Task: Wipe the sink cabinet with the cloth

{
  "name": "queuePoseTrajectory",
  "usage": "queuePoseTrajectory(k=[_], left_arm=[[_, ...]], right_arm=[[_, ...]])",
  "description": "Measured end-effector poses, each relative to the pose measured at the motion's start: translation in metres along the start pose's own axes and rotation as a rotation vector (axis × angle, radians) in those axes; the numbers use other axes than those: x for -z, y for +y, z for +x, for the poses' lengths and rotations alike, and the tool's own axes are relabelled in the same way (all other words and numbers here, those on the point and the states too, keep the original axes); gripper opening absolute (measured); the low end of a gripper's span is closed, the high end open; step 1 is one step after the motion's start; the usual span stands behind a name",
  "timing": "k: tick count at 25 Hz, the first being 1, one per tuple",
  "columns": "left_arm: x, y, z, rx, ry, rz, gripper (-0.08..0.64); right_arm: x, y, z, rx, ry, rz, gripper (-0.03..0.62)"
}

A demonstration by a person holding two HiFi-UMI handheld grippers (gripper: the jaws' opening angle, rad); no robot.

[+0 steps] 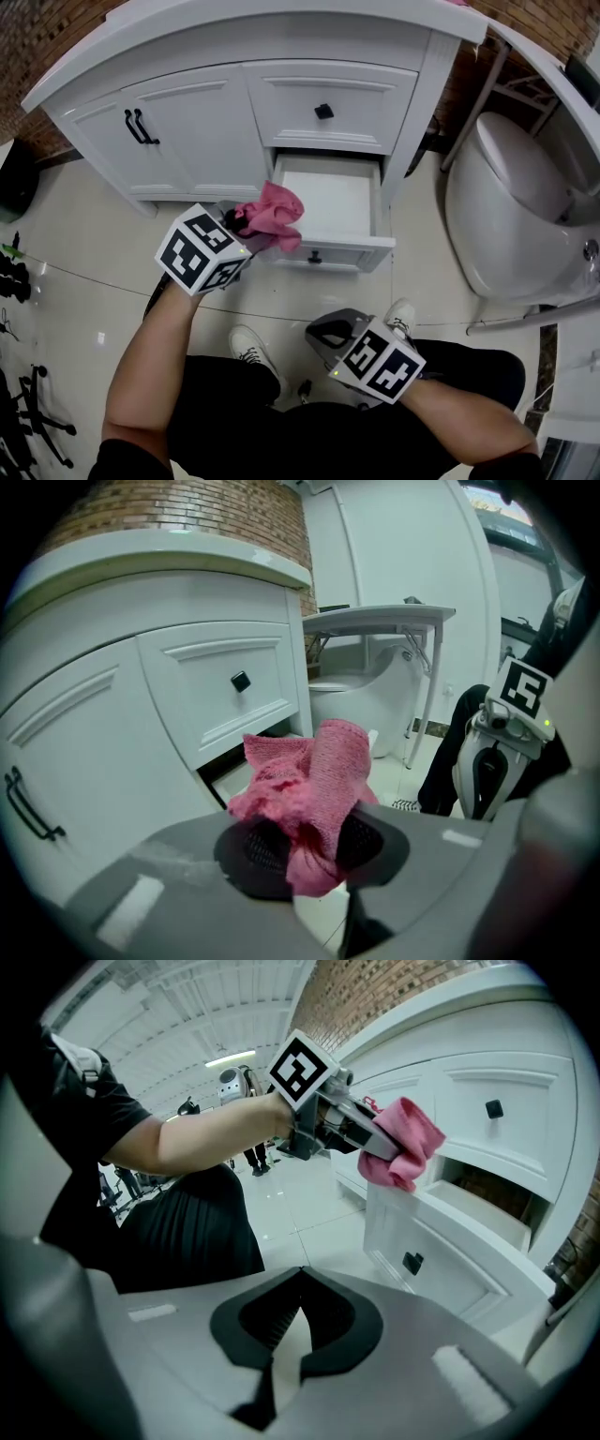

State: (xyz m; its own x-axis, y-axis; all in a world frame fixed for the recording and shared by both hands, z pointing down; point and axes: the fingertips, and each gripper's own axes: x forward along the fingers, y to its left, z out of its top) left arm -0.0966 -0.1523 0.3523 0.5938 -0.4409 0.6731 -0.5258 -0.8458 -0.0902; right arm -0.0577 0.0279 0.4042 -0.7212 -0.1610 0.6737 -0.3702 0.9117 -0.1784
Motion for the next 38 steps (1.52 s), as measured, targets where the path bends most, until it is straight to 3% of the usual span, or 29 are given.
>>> queuePoseTrajectory(k=[10,13,17,20,26,31,38], left_arm=[[0.031,0.025,-0.030,-0.117,-0.060,-0.122,0.094],[0.023,0.015,-0.033,-0.128,-0.132,-0.138,0.094],[-0.002,-0.042,-0.014,0.004,-0.246,-0.134,0.094],[-0.014,-0.092,0.021,0.097,-0.251,-0.060,0.095],[-0.031,-0.159,0.084,0.267,-0.236,-0.061,0.095],[-0.042,-0.164,0.106,0.250,-0.253,-0.030,0.095],[-0.027,-0.150,0.110,0.196,-0.244,-0.054,0.097]], right_arm=[[0.002,0.002,-0.002,0.023,0.000,-0.019,0.006],[0.002,0.004,-0.003,0.025,-0.006,-0.027,0.006],[0.009,0.010,-0.004,0.012,0.001,-0.039,0.006],[0.016,0.020,-0.002,-0.012,0.014,-0.052,0.006],[0.027,0.017,-0.002,-0.003,0.019,-0.052,0.006],[0.034,0.011,-0.006,0.007,0.016,-0.030,0.006],[0.038,0.014,-0.008,-0.008,0.019,-0.029,0.006]])
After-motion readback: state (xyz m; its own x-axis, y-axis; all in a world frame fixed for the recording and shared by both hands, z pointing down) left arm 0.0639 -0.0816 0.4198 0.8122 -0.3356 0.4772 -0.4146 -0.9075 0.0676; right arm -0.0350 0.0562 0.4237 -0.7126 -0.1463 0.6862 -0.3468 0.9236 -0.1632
